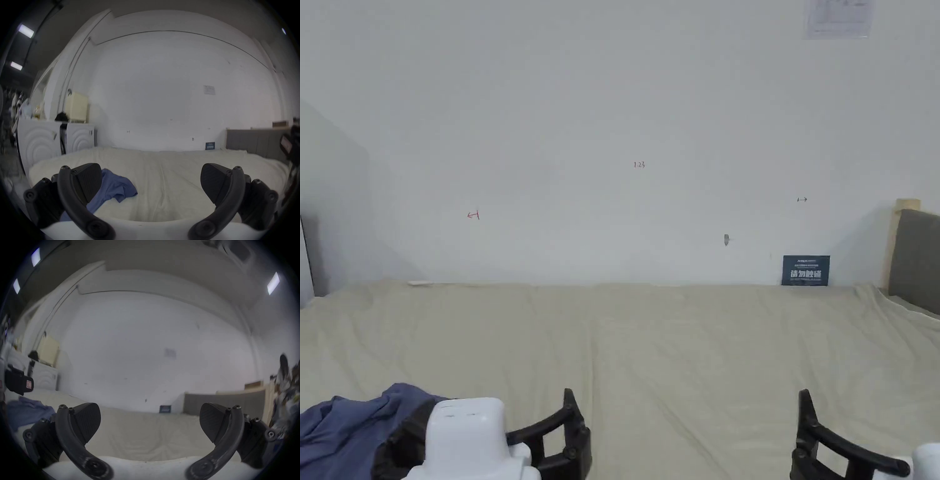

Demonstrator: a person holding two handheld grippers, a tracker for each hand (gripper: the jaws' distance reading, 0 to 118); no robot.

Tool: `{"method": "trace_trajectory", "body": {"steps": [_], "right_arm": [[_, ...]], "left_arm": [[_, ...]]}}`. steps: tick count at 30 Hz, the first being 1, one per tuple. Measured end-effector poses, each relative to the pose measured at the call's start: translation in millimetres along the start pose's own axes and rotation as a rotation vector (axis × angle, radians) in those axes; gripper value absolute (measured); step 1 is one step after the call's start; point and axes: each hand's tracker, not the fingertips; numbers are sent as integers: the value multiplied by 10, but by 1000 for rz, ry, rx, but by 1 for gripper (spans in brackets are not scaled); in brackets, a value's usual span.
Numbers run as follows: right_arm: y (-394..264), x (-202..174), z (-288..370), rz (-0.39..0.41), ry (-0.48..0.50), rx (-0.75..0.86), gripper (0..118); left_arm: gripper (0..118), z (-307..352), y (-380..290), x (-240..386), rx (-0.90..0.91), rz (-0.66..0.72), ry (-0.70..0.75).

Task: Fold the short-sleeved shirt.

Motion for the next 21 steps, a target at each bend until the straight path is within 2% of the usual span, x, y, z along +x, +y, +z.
{"method": "trace_trajectory", "body": {"steps": [1, 3, 7, 10, 21], "right_arm": [[-12, 0, 6, -77, 41, -38, 118], [-58, 12, -16, -132, 70, -93, 118], [-111, -9, -45, -98, 69, -122, 118], [-118, 24, -45, -127, 79, -127, 118], [-95, 83, -88, -155, 54, -143, 118]], "left_arm": [[118, 29, 3, 51, 2, -27, -30], [118, 72, -2, 138, 20, -73, -40], [118, 109, -4, 227, 32, -120, -43], [118, 119, -8, 234, 36, -135, -49], [118, 72, 13, 197, -8, -57, -35]]}}
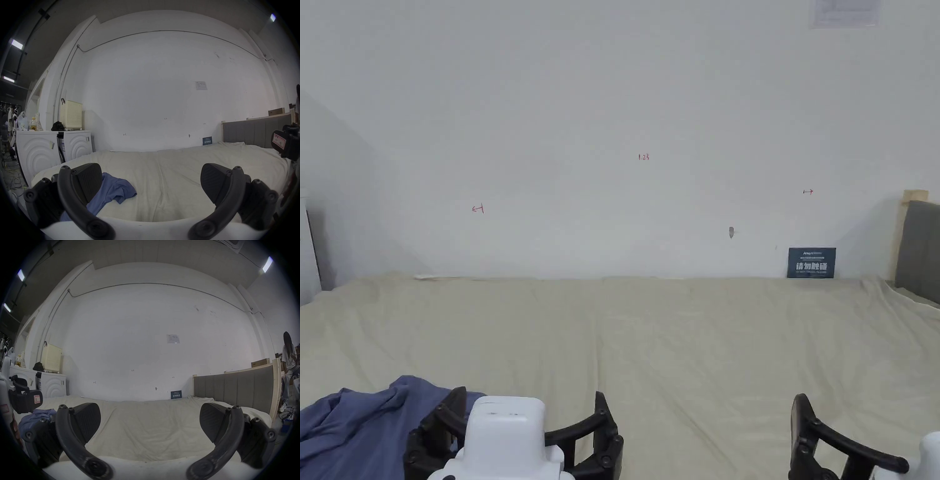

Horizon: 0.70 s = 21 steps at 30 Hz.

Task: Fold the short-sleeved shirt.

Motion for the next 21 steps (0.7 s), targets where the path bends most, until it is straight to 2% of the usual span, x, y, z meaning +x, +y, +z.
{"method": "trace_trajectory", "body": {"steps": [7, 12, 21], "right_arm": [[-5, -59, 30, 42, 27, 15, 118], [-10, -95, 55, 58, 53, 29, 118], [-16, -115, 72, 56, 71, 19, 118]], "left_arm": [[118, -1, 18, 11, 4, -9, 5], [118, 12, 52, -3, -18, 27, -71], [116, -20, 10, -2, -35, 20, -27]]}}
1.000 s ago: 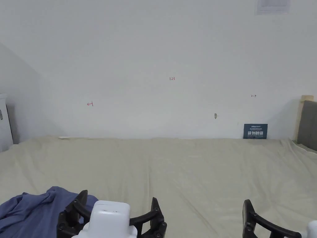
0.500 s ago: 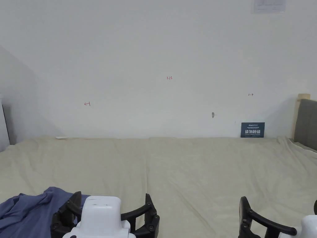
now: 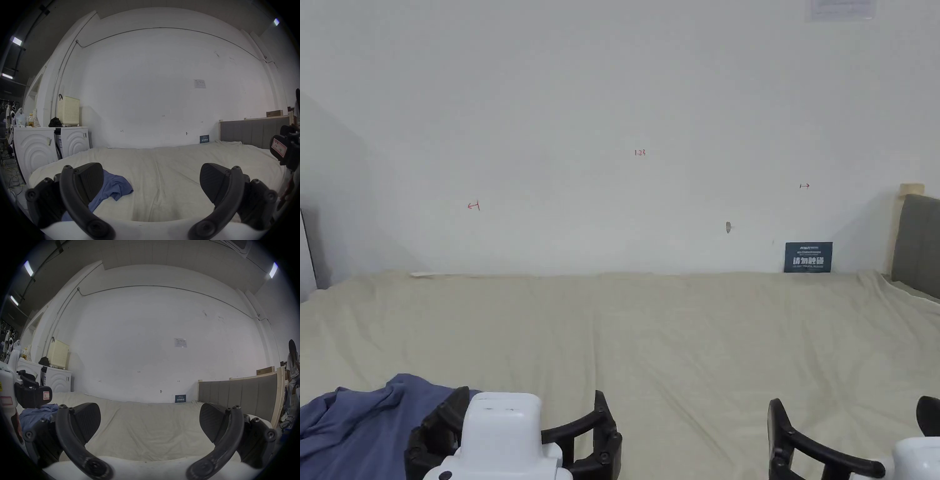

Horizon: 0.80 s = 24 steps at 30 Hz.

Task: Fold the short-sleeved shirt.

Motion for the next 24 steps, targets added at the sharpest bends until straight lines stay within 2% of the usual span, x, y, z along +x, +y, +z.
{"method": "trace_trajectory", "body": {"steps": [1, 3, 5, 6, 7, 8, 9, 11, 14, 24], "right_arm": [[2, 5, 2, -4, 2, -7, 118], [13, 27, 9, -43, 13, -22, 118], [30, 77, 0, -123, 67, -69, 118], [36, 108, -6, -156, 123, -81, 108], [41, 116, -9, -164, 96, -69, 54], [48, 84, -64, -110, 4, -87, 1], [-31, 47, -32, -99, -70, -84, 0], [-65, 151, -43, -184, 109, -99, 0], [-39, 126, -53, -84, 15, -94, 0], [-20, 54, -84, -59, 29, -92, 0]], "left_arm": [[110, 1, -3, -1, -4, 4, -1], [84, 6, -16, 4, -7, 15, -12], [61, 10, -24, -1, -13, 17, -60], [20, -30, -24, 5, -42, 2, -76], [0, -56, -41, 1, -66, 5, -116], [0, -66, -38, -13, -70, 36, -145], [0, -80, -47, 1, -77, 31, -132], [0, -63, -77, 54, -71, 23, -96], [0, -34, -124, 58, -40, 16, -60], [0, -96, -86, -121, -46, 74, -10]]}}
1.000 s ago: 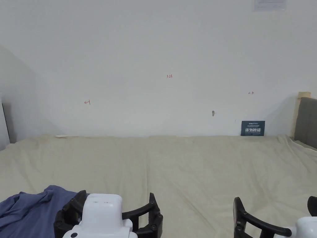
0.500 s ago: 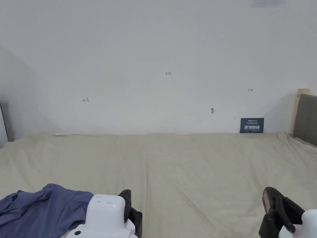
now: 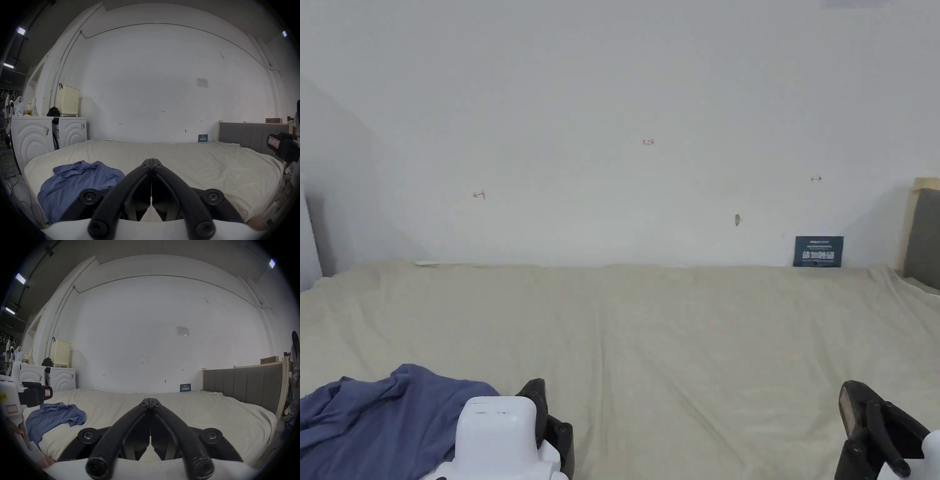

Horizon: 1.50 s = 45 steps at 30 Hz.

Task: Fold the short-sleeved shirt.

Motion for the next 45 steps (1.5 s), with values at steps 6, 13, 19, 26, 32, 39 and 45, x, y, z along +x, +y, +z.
{"method": "trace_trajectory", "body": {"steps": [6, 13, 19, 26, 32, 39, 45], "right_arm": [[-6, -646, -365, -9, 169, -19, 0], [-48, -1522, -521, -31, 436, -38, 0], [-108, -1599, -655, -3, 459, -51, 0], [-143, -1396, -789, 26, 438, -125, 0], [-263, -1260, -976, -10, 398, -248, 0], [-446, -1175, -1240, -57, 345, -382, 0], [-591, -1142, -1383, -74, 316, -446, 0]], "left_arm": [[0, 343, 113, -669, 26, -114, 199], [0, 818, 152, -1478, -14, -128, 453], [0, 721, 142, -1714, -36, -40, 492], [0, -451, 424, -2324, -339, -41, 303], [0, -1918, -112, -3095, -898, 44, 108], [118, -2817, -864, -3519, -1120, 145, 178], [116, -3034, -1245, -3765, -1166, 174, 228]]}}
